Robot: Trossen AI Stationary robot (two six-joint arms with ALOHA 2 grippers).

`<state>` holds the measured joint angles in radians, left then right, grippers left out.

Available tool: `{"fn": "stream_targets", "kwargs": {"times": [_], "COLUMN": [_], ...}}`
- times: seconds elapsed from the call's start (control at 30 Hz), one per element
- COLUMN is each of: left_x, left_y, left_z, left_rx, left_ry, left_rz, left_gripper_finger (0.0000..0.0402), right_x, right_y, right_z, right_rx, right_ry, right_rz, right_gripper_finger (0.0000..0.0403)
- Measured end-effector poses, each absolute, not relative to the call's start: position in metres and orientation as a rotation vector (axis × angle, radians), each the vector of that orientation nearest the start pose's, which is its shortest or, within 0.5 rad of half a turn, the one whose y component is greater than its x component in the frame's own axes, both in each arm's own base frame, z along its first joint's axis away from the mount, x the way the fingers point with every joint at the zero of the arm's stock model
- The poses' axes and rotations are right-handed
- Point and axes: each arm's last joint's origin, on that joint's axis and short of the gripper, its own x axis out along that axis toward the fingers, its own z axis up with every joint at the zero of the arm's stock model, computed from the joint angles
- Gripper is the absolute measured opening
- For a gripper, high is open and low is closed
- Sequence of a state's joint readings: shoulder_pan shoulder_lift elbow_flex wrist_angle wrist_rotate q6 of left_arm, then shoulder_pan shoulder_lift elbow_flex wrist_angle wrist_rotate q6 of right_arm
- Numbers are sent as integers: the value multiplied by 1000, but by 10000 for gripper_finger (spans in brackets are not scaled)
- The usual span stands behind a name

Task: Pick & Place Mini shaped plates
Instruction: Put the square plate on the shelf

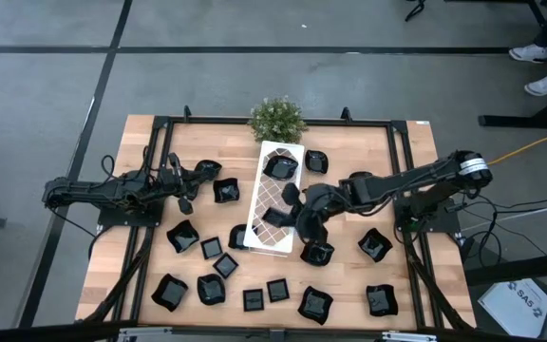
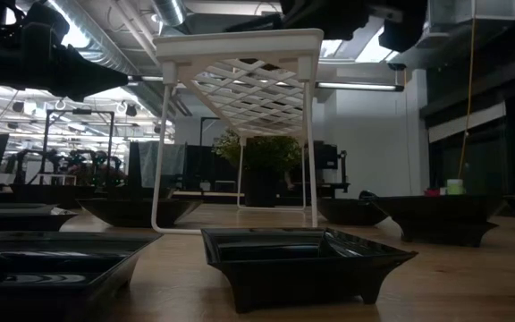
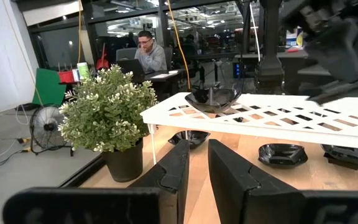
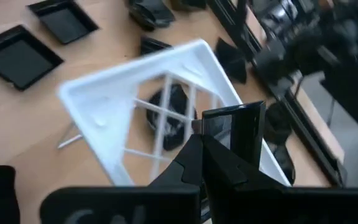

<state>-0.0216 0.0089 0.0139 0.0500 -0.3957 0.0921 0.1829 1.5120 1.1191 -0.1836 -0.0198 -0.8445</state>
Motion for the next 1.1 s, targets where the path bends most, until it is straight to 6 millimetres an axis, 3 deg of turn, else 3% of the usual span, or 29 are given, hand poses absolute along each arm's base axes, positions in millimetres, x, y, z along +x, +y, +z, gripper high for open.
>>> {"fn": "stream_targets", "kwargs": {"times": [0.33, 0.87, 1.1], "left_x": [95, 95, 95], "left_y": [9, 9, 9], "left_z": [172, 172, 172], "left_rx": [80, 80, 80], "left_ry": [-37, -37, -37], "left_rz": [376, 376, 376], "left_gripper_finger": [52, 56, 53], "right_x": [326, 333, 338], "right_y": [77, 82, 70], "right_z": [276, 269, 263], "right_rx": [-982, -976, -1017], "right_ry": [450, 438, 531], "right_rz": [434, 427, 273], "right_gripper_finger": [5, 5, 5]}}
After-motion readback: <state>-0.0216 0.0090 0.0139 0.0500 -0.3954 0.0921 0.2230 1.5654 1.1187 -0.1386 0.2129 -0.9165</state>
